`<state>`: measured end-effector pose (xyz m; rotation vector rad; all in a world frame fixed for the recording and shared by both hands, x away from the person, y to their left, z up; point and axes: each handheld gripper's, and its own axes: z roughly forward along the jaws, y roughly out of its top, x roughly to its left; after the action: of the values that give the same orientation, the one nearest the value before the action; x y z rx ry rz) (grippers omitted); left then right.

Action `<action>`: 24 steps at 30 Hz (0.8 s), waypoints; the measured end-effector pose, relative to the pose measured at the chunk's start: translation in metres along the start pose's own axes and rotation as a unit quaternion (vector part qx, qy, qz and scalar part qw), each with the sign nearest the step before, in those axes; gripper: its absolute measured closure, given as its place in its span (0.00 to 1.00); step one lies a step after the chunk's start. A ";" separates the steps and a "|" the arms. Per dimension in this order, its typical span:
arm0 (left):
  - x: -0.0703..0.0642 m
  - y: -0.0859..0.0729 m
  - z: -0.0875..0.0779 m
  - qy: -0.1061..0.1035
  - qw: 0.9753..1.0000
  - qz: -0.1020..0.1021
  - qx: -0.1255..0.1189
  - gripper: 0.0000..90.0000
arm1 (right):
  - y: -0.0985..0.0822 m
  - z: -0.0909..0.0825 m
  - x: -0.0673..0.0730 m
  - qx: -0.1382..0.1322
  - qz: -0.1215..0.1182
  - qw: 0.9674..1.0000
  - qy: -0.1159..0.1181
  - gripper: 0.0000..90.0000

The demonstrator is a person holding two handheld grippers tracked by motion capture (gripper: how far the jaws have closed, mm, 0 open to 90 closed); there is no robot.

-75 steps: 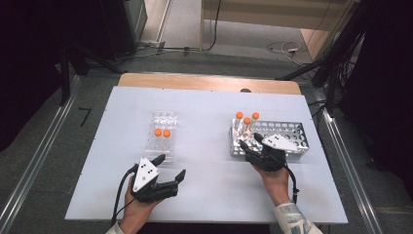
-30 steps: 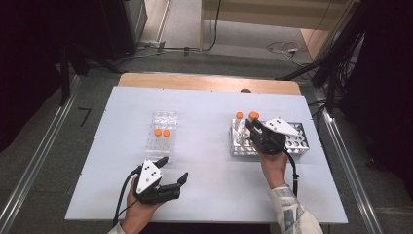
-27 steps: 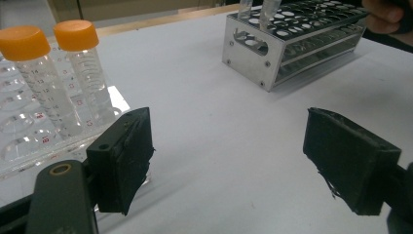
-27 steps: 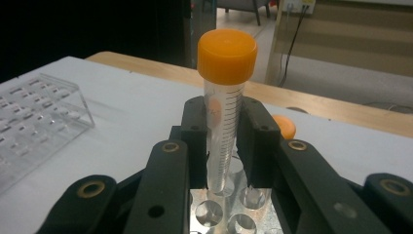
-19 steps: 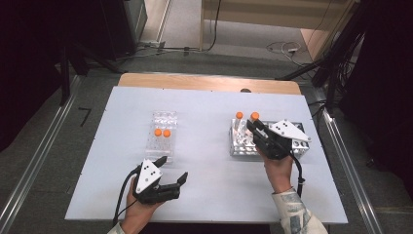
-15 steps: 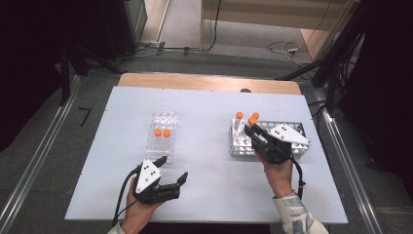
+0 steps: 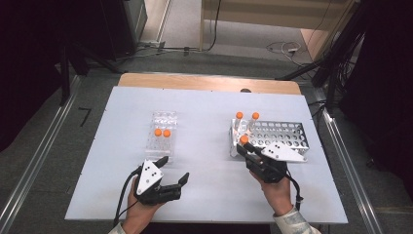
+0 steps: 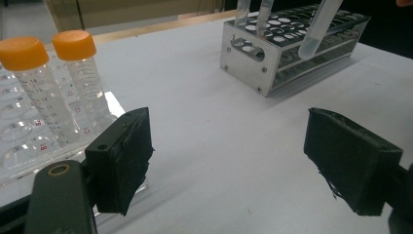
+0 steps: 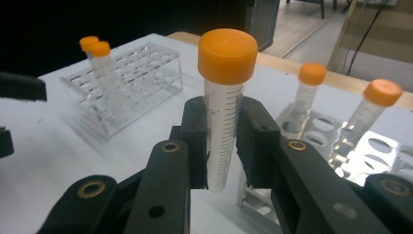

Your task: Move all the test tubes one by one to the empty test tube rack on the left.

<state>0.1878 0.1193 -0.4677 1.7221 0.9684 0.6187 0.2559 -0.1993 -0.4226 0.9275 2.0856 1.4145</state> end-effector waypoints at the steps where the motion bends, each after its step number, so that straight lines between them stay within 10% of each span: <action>1: 0.000 0.000 0.000 0.000 1.000 0.001 -0.001 0.20 | -0.002 0.001 0.002 0.003 -0.001 1.000 0.001 0.80; 24: -0.014 0.014 -0.007 -0.035 0.999 0.001 -0.029 0.29 | -0.022 0.038 0.063 0.053 -0.051 0.993 0.089 0.80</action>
<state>0.1787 0.1089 -0.4516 1.6818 0.8922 0.5782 0.2337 -0.1338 -0.4569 0.7446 2.3237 1.3901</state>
